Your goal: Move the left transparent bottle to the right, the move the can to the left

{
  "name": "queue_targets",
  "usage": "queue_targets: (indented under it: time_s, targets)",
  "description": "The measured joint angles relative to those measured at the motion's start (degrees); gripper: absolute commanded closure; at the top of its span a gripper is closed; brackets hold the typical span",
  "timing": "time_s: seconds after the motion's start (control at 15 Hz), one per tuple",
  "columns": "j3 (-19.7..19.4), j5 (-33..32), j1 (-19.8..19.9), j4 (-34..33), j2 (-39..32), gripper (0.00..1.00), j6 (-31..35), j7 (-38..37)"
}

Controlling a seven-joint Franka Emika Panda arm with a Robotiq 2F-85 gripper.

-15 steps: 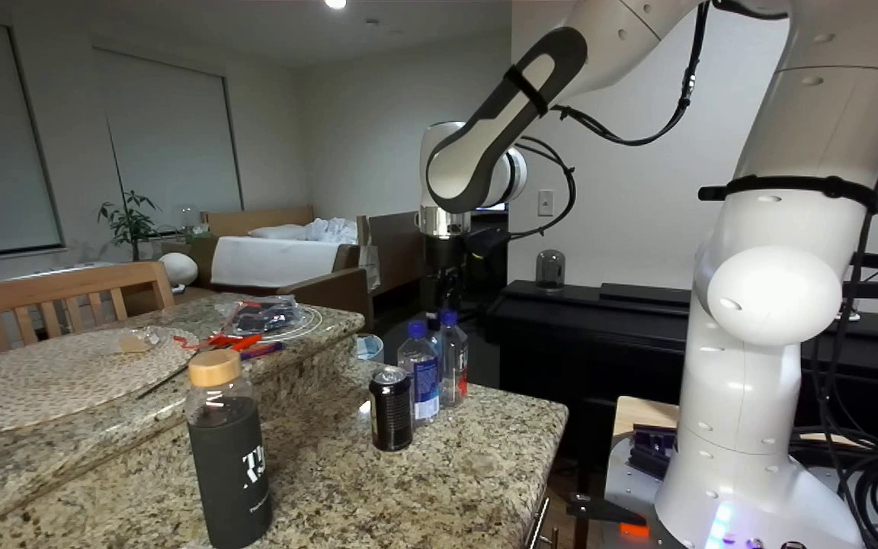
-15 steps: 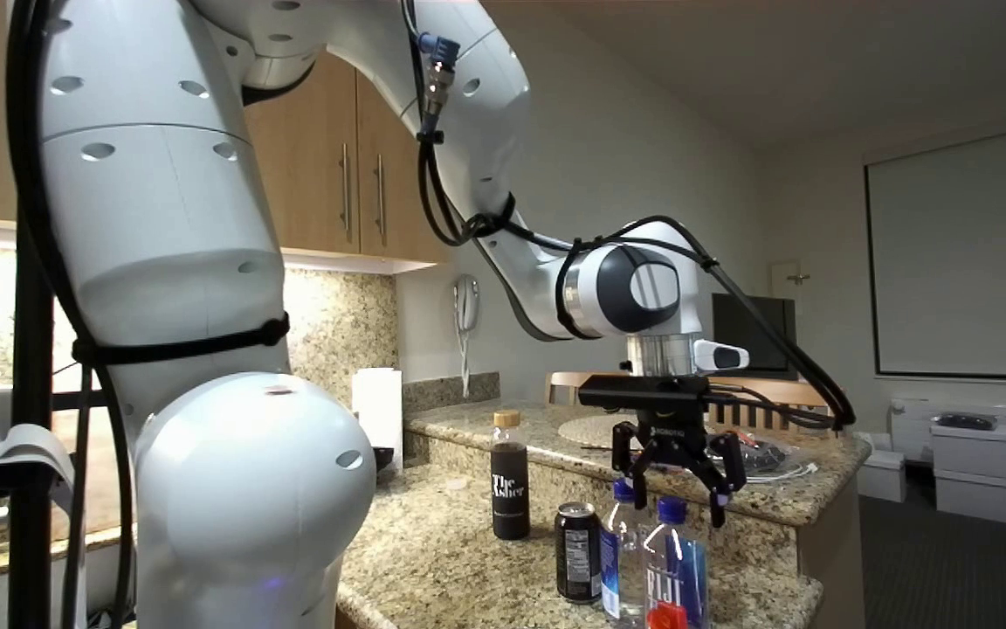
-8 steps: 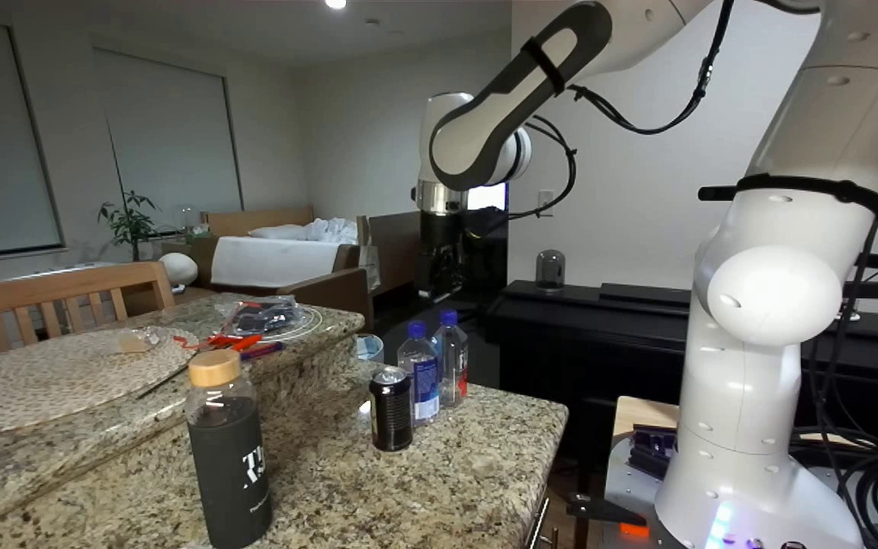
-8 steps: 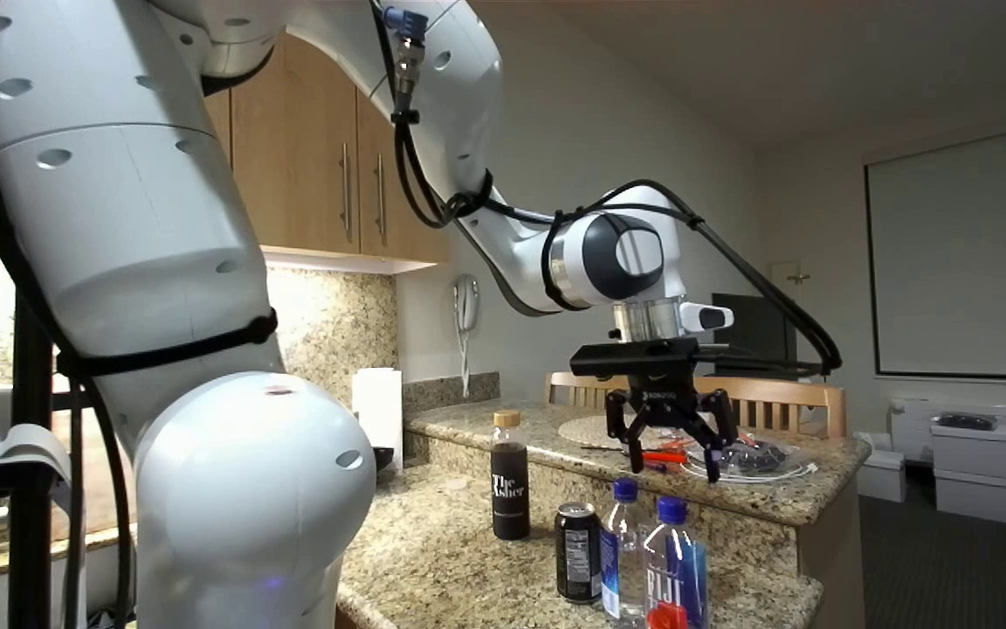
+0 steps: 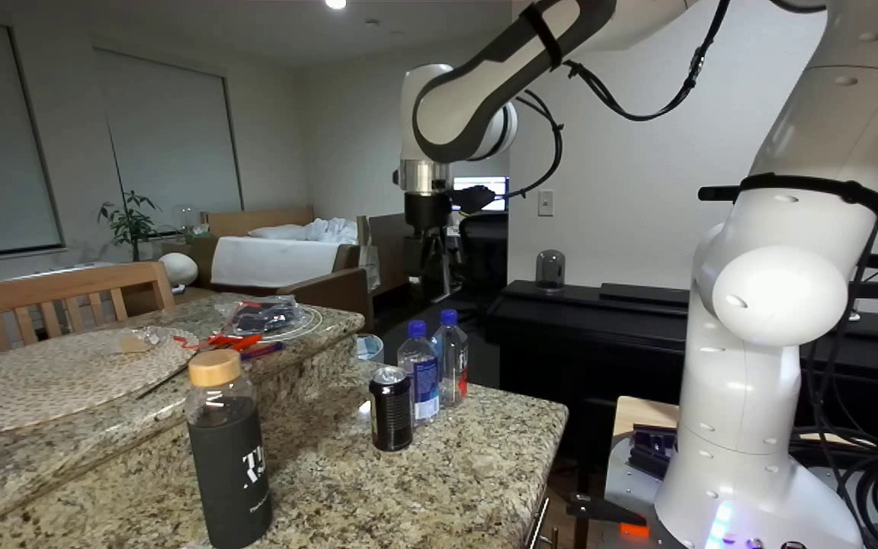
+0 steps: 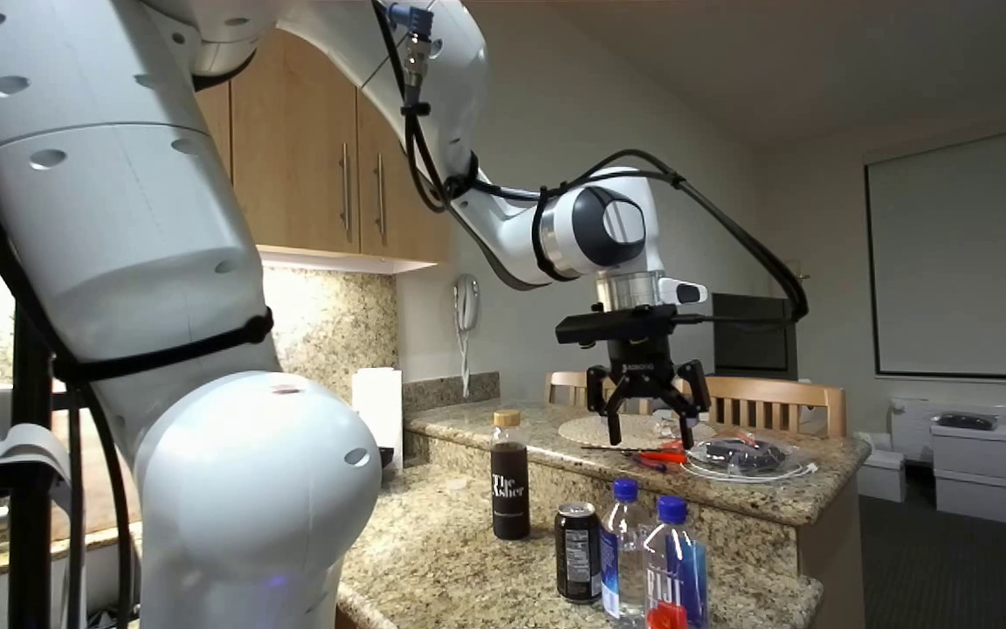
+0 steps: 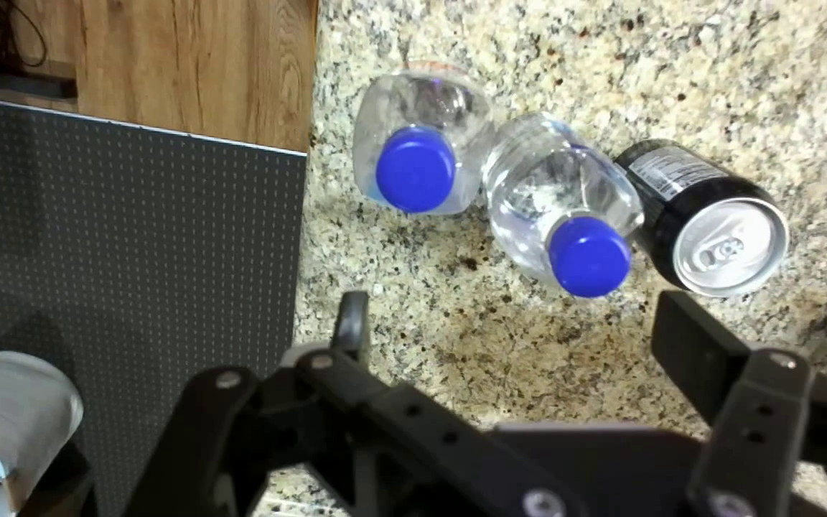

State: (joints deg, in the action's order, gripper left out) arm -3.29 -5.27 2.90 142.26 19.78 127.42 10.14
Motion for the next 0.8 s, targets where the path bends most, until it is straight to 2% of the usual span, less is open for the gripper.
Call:
queue_targets:
  time_s: [0.53,0.8]
  targets:
    - [4.84,0.01,-4.68,-1.27,0.66,0.00,-1.64,-0.81]
    - [8.75,-0.26,-6.46,-1.67,0.07,0.00,-1.64,-5.42]
